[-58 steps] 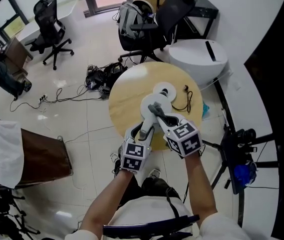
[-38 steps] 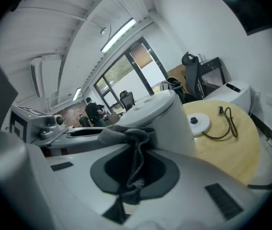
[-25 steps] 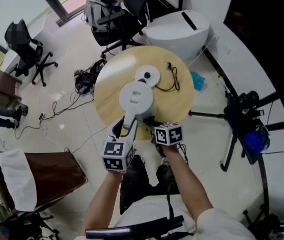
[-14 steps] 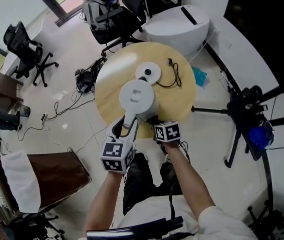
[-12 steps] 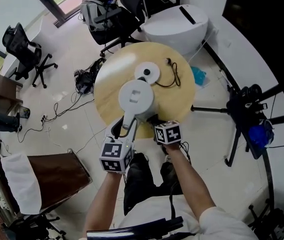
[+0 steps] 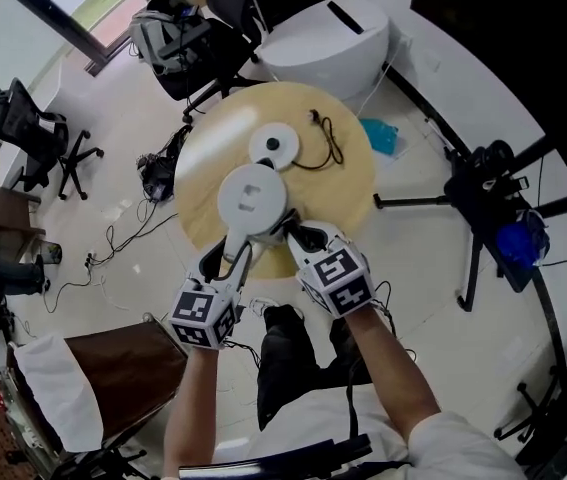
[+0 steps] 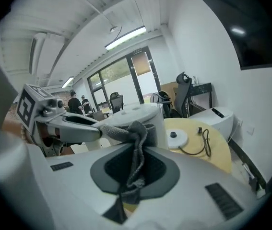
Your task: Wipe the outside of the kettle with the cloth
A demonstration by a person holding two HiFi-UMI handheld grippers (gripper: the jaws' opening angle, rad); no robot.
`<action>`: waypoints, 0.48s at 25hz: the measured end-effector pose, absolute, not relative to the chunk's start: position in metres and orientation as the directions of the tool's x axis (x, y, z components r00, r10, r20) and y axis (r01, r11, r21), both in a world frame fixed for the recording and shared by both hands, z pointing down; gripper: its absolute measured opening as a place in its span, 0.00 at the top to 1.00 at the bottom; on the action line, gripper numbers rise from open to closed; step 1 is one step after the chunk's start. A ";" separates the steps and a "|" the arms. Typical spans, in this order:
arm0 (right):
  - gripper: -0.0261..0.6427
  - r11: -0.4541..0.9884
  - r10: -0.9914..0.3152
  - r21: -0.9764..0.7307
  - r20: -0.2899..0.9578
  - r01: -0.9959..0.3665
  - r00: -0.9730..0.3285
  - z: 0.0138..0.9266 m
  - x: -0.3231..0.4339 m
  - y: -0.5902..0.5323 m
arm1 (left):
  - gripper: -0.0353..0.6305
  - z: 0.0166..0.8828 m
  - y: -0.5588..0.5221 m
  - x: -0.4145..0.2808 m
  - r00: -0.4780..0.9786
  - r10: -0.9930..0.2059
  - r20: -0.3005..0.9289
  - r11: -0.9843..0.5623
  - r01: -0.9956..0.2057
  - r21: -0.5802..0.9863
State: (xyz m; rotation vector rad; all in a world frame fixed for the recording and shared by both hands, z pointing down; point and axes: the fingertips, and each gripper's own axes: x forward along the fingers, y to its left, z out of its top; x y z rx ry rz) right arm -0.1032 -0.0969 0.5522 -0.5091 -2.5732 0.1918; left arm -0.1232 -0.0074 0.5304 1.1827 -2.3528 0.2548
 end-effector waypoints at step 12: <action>0.92 0.898 0.439 -0.270 0.566 0.347 -0.697 0.614 -0.101 -0.091 | 0.70 0.530 -0.001 -0.135 -0.324 -0.806 0.496 0.407 -0.911 0.066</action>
